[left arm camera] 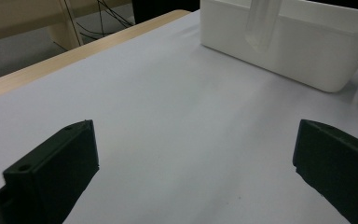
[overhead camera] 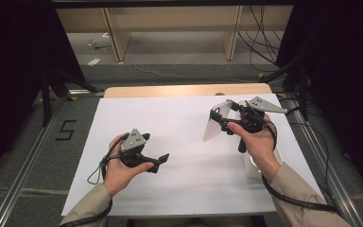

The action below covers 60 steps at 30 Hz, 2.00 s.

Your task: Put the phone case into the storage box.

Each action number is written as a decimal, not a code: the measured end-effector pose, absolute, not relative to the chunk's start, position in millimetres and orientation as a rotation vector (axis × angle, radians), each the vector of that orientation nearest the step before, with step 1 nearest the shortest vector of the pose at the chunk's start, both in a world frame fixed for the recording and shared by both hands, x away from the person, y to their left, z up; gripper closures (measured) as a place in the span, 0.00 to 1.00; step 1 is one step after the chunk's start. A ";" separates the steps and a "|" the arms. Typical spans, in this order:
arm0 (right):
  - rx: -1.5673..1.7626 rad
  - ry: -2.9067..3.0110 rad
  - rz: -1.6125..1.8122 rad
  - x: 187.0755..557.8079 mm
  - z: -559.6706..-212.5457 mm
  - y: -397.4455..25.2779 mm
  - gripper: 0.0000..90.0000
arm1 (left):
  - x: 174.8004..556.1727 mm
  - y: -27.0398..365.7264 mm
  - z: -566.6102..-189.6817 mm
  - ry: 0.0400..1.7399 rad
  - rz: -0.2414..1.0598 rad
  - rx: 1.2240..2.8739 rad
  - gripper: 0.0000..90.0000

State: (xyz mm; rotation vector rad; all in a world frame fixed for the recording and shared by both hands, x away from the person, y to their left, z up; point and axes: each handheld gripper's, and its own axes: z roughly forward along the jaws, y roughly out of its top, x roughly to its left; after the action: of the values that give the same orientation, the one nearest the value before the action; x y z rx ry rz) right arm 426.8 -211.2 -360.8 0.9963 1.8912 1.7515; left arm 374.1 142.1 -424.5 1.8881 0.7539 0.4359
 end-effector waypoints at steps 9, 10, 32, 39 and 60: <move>1.023 1.869 1.732 430.0 -358.5 -219.3 0.21 | 373.9 143.5 -425.9 0.758 0.440 1.888 0.00; 1.023 1.864 1.731 430.3 -358.2 -220.0 0.21 | 373.9 143.4 -426.0 0.758 0.440 1.888 0.00; 1.047 1.815 1.696 435.1 -352.5 -235.8 0.21 | 374.4 143.4 -426.5 0.764 0.448 1.886 0.00; 1.053 1.805 1.694 435.7 -351.5 -238.4 0.21 | 374.4 144.0 -426.4 0.768 0.449 1.882 0.00; 1.067 1.766 1.683 437.4 -345.6 -249.5 0.21 | 374.0 145.0 -425.9 0.772 0.456 1.875 0.00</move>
State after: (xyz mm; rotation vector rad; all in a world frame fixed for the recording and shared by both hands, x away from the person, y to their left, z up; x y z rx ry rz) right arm 437.4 -249.5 -345.6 1.0669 1.7657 1.6830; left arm 374.0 145.0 -425.9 1.8748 0.7724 0.4556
